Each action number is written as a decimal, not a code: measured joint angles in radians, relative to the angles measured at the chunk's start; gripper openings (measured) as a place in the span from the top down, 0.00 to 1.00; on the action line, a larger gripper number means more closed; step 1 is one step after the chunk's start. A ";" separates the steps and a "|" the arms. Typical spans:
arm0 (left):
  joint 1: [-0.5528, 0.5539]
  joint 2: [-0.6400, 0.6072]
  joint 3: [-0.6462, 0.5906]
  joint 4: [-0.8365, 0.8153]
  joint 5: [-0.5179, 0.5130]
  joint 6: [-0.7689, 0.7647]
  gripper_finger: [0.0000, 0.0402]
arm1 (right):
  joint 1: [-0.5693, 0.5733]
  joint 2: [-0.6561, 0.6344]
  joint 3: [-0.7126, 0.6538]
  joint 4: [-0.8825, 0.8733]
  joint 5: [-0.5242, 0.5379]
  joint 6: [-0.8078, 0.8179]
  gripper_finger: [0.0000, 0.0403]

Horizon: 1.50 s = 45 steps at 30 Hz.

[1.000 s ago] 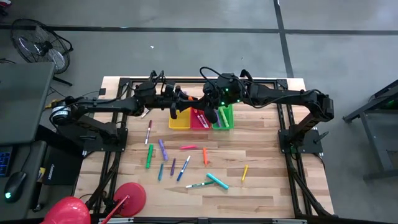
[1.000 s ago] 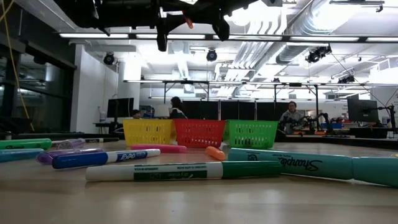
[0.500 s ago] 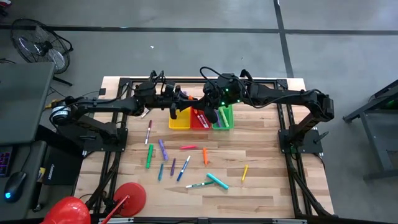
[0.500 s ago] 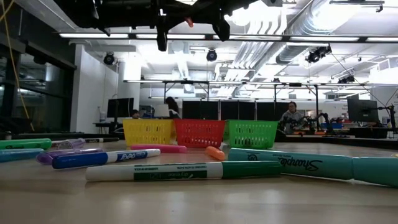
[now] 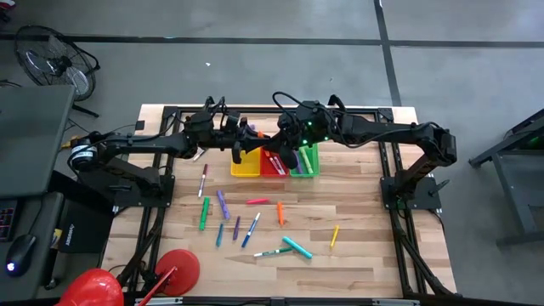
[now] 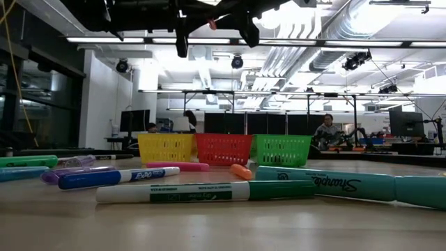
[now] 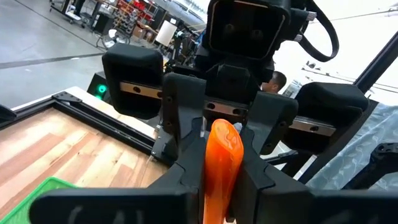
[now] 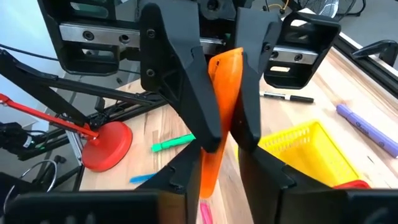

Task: Pick & Place Markers
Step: Put the top orange pen into the yellow bin

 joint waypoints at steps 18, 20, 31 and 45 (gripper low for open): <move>0.000 -0.003 0.000 -0.051 -0.027 0.025 0.90 | -0.034 -0.030 0.001 -0.206 0.026 -0.017 0.51; 0.000 -0.004 0.000 -0.065 -0.047 0.027 0.90 | -0.041 -0.054 0.001 -0.257 0.058 -0.027 0.51; 0.001 -0.005 0.000 -0.277 -0.215 -0.033 0.90 | -0.088 -0.194 -0.002 -0.575 0.314 -0.056 0.51; 0.072 -0.004 0.000 -0.681 -0.362 -0.208 0.90 | -0.104 -0.225 -0.004 -0.720 0.451 -0.052 0.51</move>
